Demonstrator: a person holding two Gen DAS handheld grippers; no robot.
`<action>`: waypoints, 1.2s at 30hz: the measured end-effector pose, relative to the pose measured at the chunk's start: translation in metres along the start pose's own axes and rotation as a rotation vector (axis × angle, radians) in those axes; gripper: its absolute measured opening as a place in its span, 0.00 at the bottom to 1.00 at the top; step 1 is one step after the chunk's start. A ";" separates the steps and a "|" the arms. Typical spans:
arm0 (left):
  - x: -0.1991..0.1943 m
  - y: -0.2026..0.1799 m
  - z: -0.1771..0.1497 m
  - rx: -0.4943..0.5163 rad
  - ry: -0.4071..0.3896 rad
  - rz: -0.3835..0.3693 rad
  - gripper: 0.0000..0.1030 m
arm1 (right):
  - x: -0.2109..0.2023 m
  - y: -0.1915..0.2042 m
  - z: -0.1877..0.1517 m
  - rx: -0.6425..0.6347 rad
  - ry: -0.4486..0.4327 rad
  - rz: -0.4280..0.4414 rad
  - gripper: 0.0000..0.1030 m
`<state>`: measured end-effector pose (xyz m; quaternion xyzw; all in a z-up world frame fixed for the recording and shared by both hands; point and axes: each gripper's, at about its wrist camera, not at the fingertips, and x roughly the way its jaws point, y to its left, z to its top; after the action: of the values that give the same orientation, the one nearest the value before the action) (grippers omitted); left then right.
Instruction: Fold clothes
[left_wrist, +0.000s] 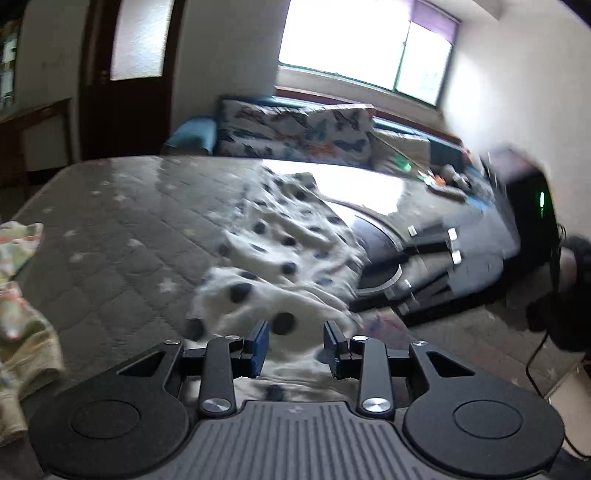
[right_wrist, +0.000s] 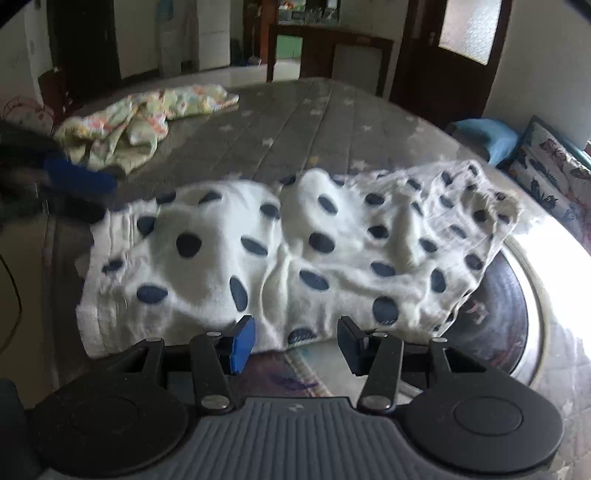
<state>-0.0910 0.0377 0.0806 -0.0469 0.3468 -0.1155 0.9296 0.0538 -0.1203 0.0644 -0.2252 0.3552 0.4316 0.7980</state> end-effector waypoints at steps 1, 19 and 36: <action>0.007 -0.003 -0.002 0.003 0.023 -0.011 0.33 | -0.003 -0.001 0.003 0.008 -0.013 0.001 0.49; 0.007 -0.005 -0.028 0.090 0.134 -0.045 0.32 | 0.040 -0.029 0.007 0.149 0.016 -0.021 0.50; 0.023 0.039 -0.023 -0.064 0.112 0.153 0.31 | 0.033 -0.014 0.006 0.131 -0.021 0.035 0.51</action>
<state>-0.0816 0.0694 0.0420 -0.0435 0.4046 -0.0352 0.9128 0.0806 -0.1067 0.0435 -0.1617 0.3781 0.4239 0.8069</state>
